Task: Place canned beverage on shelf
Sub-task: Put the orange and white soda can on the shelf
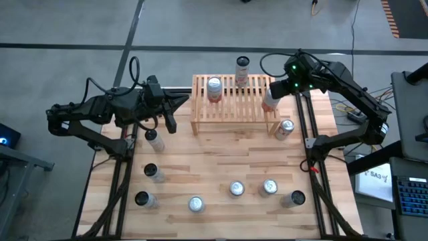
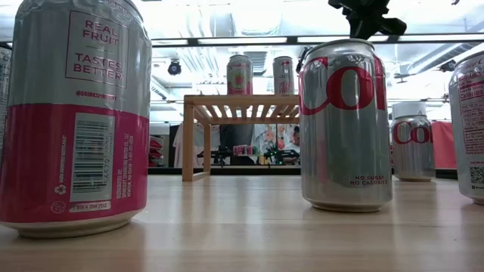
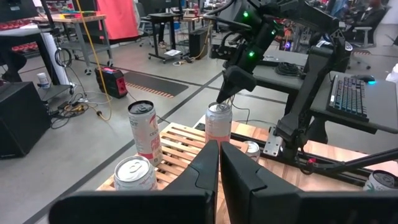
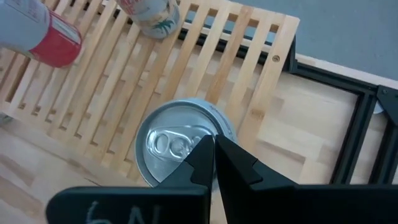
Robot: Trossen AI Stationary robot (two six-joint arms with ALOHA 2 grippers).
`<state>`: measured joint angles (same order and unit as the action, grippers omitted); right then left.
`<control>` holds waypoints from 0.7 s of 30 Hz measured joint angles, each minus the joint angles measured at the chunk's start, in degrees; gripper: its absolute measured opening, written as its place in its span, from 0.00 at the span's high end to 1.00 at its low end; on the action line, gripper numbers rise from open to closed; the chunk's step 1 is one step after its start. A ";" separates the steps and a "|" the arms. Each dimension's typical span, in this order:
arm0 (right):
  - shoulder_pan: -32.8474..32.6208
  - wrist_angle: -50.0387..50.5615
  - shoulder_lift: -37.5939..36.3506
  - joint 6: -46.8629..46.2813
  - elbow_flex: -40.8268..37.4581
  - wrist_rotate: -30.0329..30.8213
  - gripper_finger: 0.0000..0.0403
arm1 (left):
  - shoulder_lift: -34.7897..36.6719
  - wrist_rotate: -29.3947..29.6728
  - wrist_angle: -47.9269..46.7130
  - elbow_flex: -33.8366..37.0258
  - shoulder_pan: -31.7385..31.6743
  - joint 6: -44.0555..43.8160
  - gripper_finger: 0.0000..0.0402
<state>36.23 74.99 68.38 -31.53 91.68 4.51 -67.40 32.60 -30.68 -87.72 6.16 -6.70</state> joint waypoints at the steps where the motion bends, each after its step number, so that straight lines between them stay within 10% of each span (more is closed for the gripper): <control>1: -0.01 0.17 0.00 -0.01 0.00 -0.01 0.98 | 0.00 0.00 -0.02 0.00 0.00 0.00 1.00; 21: -2.24 1.48 -0.17 -5.25 0.02 -3.29 0.98 | 0.01 0.00 -0.31 0.00 0.01 0.17 1.00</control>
<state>34.00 76.48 68.20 -36.78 91.70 1.22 -67.40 32.60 -30.98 -87.72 6.17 -6.52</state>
